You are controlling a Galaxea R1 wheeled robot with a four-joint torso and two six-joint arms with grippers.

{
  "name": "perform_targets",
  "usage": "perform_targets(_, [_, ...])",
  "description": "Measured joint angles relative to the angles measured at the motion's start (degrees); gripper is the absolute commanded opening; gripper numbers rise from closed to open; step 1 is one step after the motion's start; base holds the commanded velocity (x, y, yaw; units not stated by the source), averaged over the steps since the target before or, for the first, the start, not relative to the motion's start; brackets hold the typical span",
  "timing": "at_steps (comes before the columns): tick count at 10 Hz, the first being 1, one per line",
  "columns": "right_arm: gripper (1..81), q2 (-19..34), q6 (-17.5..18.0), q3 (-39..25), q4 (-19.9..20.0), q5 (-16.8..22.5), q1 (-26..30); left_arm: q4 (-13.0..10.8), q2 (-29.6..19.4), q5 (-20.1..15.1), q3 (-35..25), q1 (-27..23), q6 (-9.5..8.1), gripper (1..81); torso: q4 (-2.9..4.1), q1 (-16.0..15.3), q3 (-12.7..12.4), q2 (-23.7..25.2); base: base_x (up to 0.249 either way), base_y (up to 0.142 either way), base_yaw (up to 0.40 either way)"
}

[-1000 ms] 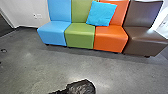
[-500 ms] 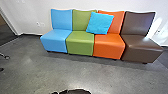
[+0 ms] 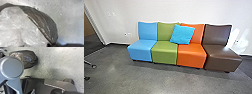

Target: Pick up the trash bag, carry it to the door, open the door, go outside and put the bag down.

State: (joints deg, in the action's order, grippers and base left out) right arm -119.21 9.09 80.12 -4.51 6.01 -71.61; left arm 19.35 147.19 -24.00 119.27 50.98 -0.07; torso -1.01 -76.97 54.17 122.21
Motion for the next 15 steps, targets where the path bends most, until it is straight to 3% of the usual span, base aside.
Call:
perform_targets(4, [81.1,-5.6,0.0,6.4,0.0,0.0,-3.2,-3.0,-1.7,0.5,0.0,7.0,0.02,1.0,0.00,5.1,-8.0,-7.7,0.000,0.000,0.000])
perform_targets(6, [81.1,-8.5,0.0,8.9,0.0,-0.2,-4.3,-3.6,-2.7,0.7,-0.2,7.9,0.05,1.0,0.00,7.5,-11.3,-11.3,0.000,0.000,0.000])
perform_targets(10, [81.1,-9.7,0.0,11.8,-0.1,-0.3,-6.2,-6.5,0.3,2.0,-0.3,12.3,0.23,1.0,0.00,12.2,-12.3,-18.5,0.000,0.000,0.000])
perform_targets(15, [81.1,-18.4,-0.2,21.5,-0.1,-0.6,-8.1,-11.4,2.2,7.9,-0.1,19.6,0.26,1.0,0.00,18.8,-12.3,-28.8,0.000,0.000,0.000])
